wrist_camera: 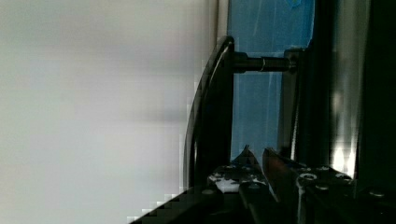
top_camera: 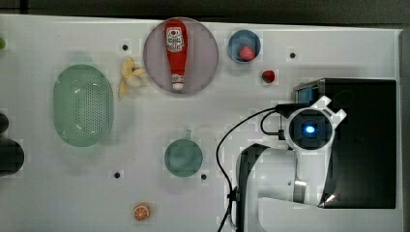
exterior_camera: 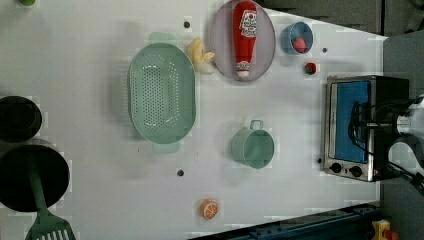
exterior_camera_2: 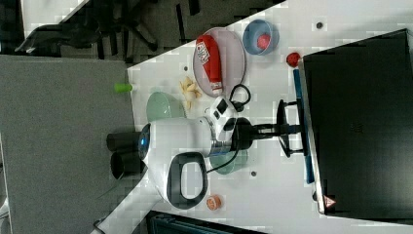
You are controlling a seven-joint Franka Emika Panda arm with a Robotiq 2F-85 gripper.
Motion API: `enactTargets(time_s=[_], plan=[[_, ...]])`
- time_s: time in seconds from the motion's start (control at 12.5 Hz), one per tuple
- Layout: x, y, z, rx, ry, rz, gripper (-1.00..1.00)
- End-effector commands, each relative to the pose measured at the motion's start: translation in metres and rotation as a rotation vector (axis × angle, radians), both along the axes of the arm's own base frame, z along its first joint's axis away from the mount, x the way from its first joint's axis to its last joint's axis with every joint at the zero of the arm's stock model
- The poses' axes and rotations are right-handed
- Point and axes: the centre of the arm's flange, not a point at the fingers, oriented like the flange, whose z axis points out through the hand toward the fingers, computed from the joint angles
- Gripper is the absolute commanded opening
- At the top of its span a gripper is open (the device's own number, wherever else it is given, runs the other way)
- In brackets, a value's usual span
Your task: Flap open oven.
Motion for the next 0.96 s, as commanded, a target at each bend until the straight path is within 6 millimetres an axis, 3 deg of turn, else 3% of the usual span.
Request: enactTargets(time_s=[0.08,0.4,0.96], plan=[[0.006,0.062,-0.021,-0.030,-0.001,-0.017,-0.65],[0.010,0.108,-0.058,-0.113,0.011,-0.034,-0.65],[0.007,0.174,-0.141,-0.302,0.014,-0.039,-0.65]])
